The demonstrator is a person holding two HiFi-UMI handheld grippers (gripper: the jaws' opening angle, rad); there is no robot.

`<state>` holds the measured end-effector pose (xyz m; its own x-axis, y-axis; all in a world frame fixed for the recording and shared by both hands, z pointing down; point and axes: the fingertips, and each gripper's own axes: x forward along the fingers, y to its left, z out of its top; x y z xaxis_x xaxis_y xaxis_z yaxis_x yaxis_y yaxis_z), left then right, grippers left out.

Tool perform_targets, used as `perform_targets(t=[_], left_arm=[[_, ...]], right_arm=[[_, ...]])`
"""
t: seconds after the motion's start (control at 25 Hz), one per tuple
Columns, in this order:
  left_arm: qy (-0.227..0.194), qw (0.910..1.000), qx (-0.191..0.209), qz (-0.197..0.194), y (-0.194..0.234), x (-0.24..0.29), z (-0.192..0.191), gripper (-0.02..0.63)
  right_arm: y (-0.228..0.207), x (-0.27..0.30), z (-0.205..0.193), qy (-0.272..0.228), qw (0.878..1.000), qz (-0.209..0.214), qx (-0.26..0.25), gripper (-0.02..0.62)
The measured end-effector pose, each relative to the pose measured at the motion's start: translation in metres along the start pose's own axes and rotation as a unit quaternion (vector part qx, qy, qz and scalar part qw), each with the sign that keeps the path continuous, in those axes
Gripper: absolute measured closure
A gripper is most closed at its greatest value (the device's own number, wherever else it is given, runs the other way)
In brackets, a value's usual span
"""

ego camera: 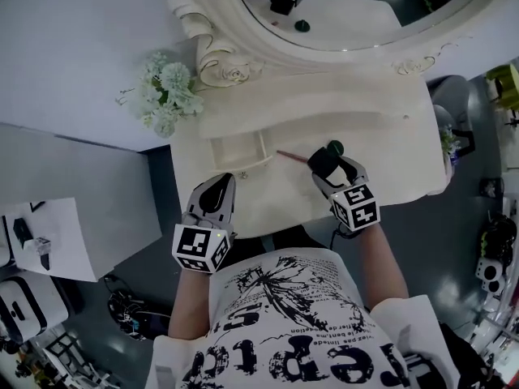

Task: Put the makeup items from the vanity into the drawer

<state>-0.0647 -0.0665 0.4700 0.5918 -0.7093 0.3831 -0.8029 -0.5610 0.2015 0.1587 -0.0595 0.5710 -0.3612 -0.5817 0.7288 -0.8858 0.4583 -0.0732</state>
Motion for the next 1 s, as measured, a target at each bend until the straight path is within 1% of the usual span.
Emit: perform_targets(t=[0.16,0.28,0.44,0.56,0.72,0.88,1.0], left_arm=[[-0.015,0.9996,0.004,0.024,0.016,-0.022,0.009,0.586],[-0.024,0.9988,0.006,0.042,0.028,-0.038,0.014,0.586],[-0.032,0.9972,0.001,0.067,0.042,-0.058,0.013,0.586],[-0.032,0.9956,-0.005,0.088,0.053,-0.072,0.009,0.586],[-0.025,0.9922,-0.002,0.122,0.070,-0.088,0.001,0.586],[-0.033,0.9894,-0.013,0.141,0.086,-0.102,0.000,0.586],[-0.039,0.9882,-0.016,0.147,0.092,-0.108,0.000,0.586]], right_arm=[[0.034,0.009,0.041,-0.027,0.999,0.034,-0.019,0.267],[0.065,0.023,0.066,-0.035,0.997,0.065,-0.038,0.267],[0.104,0.047,0.086,-0.029,0.992,0.105,-0.061,0.267],[0.125,0.066,0.095,-0.017,0.990,0.125,-0.070,0.267],[0.143,0.084,0.102,-0.008,0.987,0.138,-0.086,0.267],[0.156,0.097,0.105,-0.002,0.984,0.143,-0.107,0.265],[0.162,0.098,0.115,-0.029,0.984,0.138,-0.112,0.267]])
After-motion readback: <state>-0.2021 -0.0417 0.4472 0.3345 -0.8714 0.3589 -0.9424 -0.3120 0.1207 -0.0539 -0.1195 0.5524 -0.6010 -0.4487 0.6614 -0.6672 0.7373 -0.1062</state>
